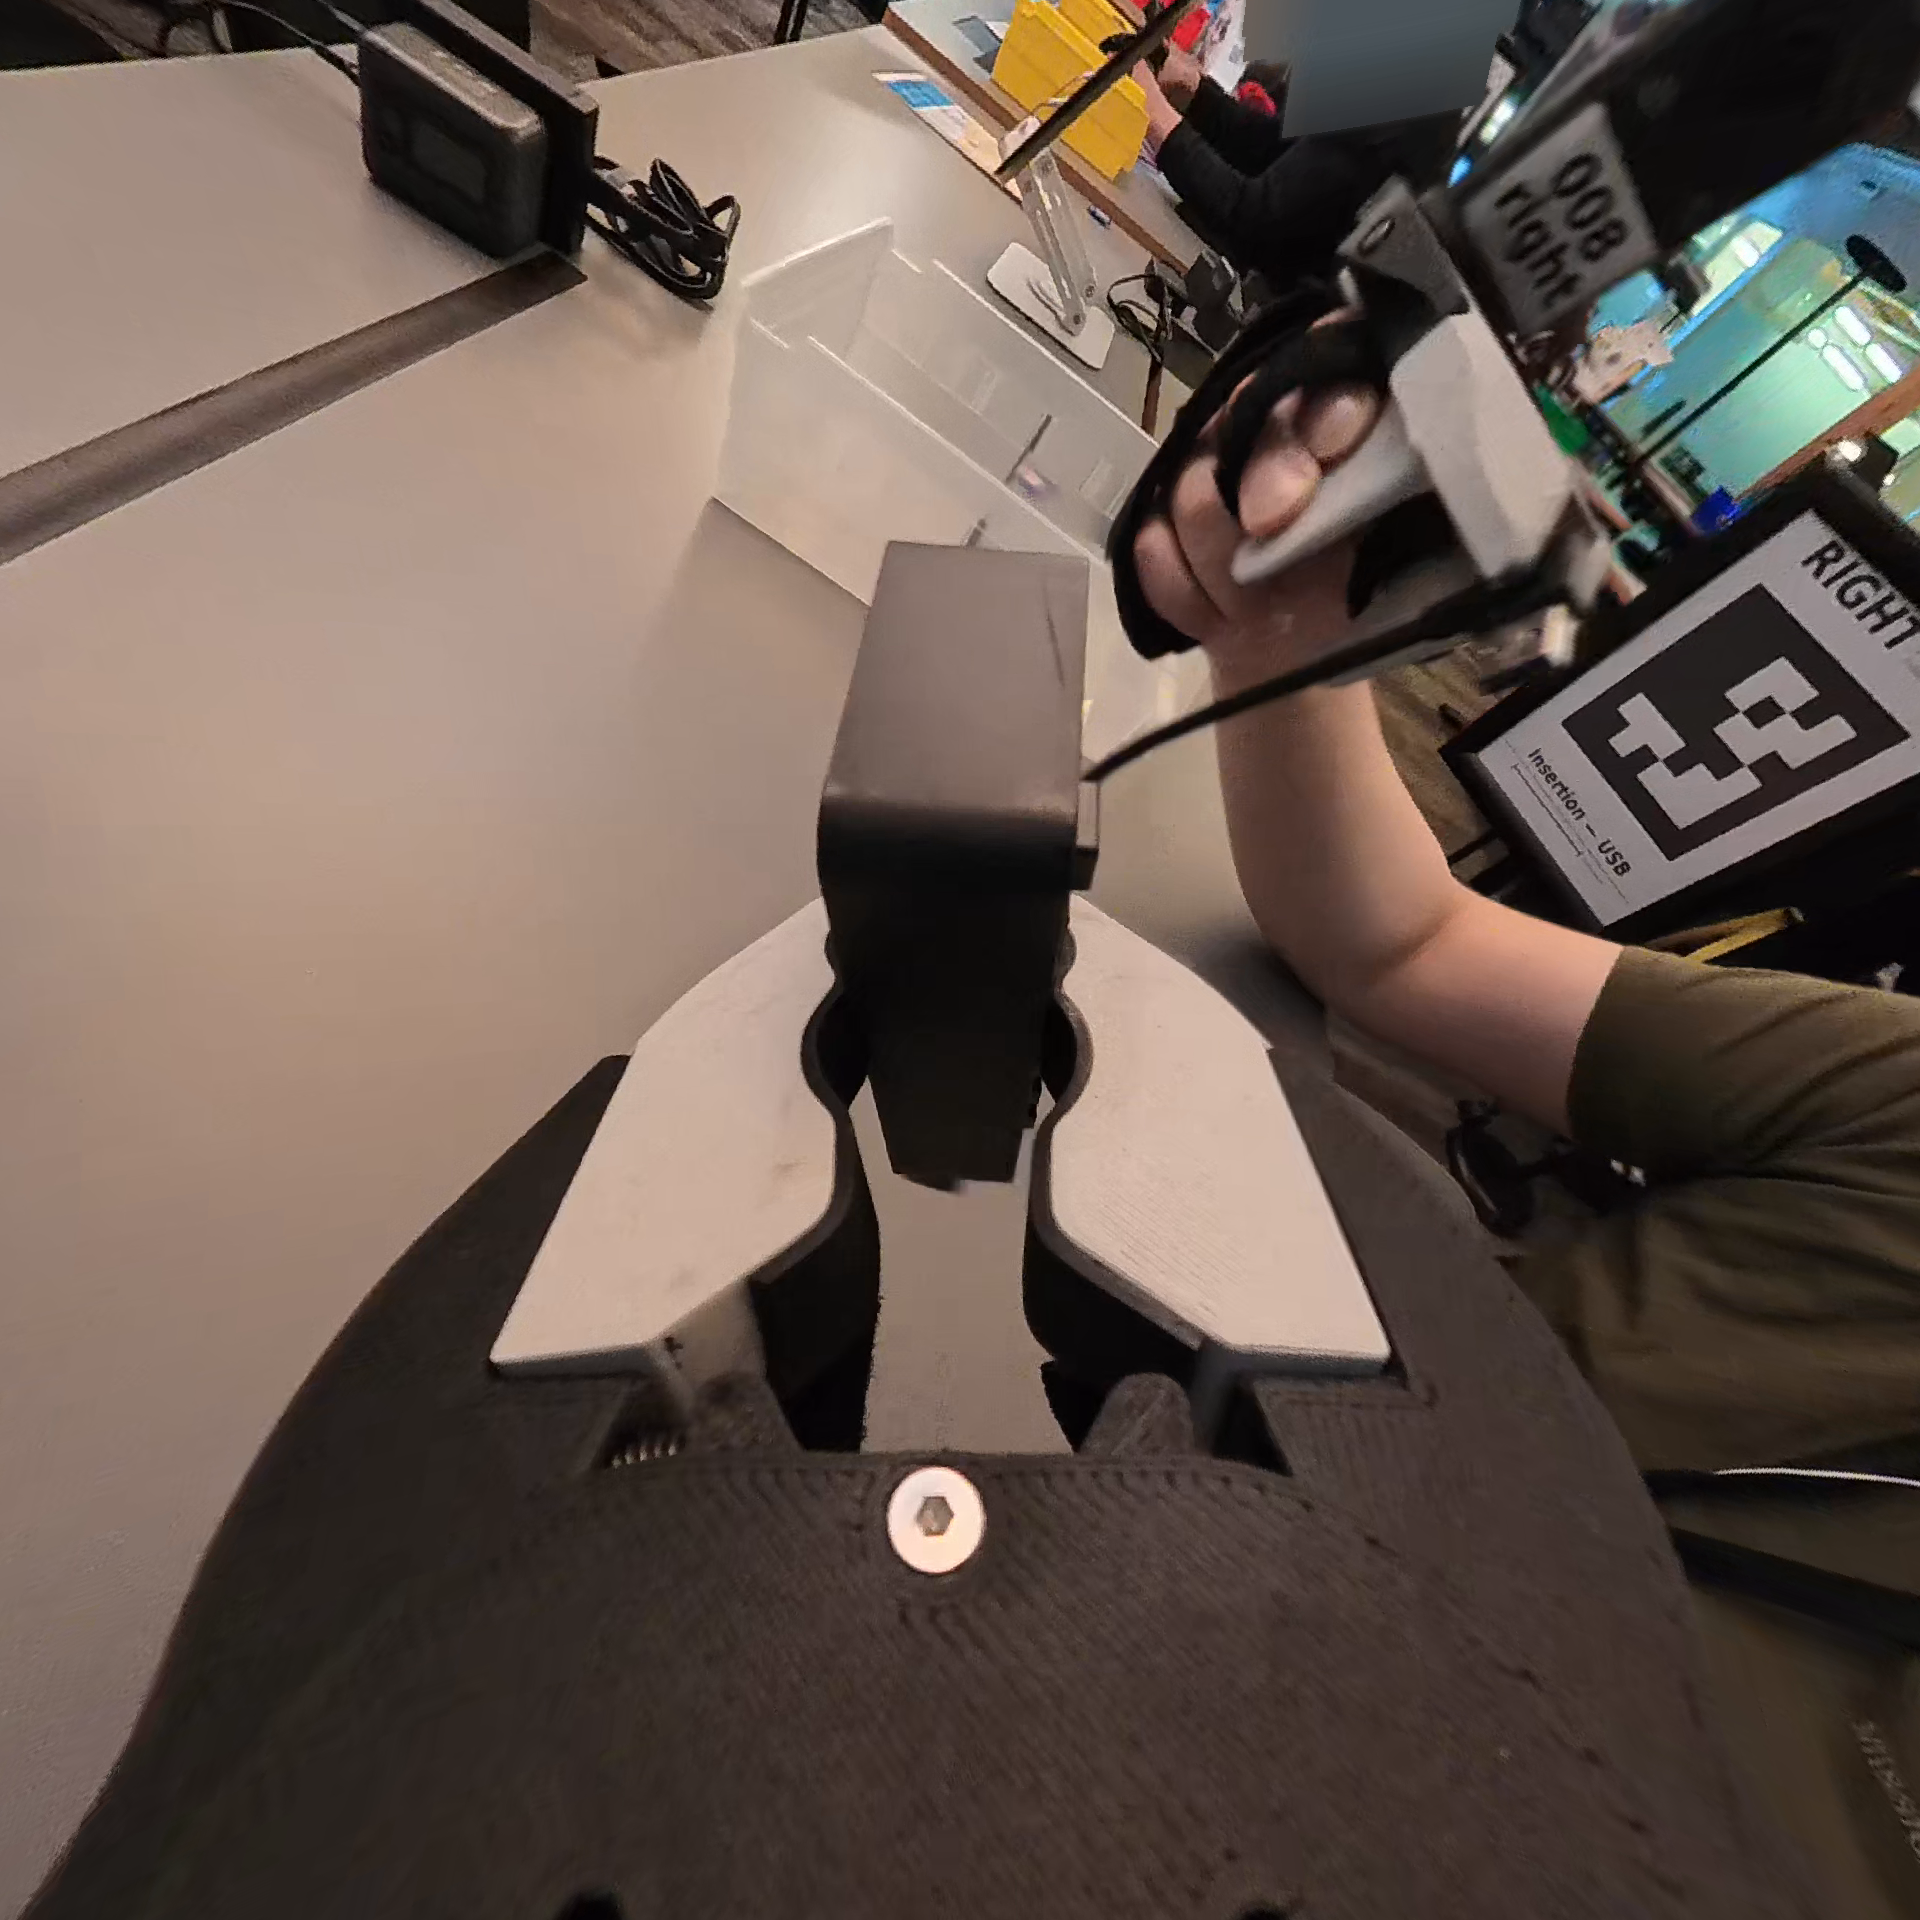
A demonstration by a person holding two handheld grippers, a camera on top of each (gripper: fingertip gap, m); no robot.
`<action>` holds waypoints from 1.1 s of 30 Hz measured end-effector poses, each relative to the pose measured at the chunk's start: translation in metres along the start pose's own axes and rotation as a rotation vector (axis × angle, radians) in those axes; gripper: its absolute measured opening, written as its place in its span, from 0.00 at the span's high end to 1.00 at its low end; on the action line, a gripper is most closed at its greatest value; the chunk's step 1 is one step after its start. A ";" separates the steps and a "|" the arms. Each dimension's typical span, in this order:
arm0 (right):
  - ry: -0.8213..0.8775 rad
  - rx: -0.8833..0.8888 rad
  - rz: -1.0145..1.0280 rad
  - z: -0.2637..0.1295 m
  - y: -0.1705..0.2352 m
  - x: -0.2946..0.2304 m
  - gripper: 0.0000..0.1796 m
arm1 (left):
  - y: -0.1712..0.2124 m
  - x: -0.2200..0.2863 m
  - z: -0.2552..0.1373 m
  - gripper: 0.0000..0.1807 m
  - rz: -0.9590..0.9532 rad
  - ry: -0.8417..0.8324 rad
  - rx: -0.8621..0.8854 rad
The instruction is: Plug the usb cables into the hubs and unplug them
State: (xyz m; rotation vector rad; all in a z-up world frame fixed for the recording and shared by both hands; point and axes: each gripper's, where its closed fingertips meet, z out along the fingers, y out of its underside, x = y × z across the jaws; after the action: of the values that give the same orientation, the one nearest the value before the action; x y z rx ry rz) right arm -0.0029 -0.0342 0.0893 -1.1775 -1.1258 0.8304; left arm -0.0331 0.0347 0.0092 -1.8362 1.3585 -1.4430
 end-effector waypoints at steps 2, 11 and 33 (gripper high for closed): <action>0.122 -0.146 -0.152 0.010 0.011 0.005 0.95 | 0.001 0.001 0.003 0.84 0.007 -0.026 -0.015; 0.401 -0.638 -0.827 0.039 0.047 0.014 0.95 | 0.008 0.002 0.012 0.84 0.002 -0.099 -0.055; 0.423 -0.798 -0.865 0.036 0.069 0.024 0.95 | 0.008 0.000 0.016 0.84 0.069 -0.151 -0.062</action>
State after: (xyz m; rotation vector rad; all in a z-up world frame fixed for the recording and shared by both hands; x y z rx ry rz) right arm -0.0273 0.0132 0.0277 -1.2214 -1.4592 -0.5659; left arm -0.0222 0.0274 -0.0031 -1.8769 1.3909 -1.2142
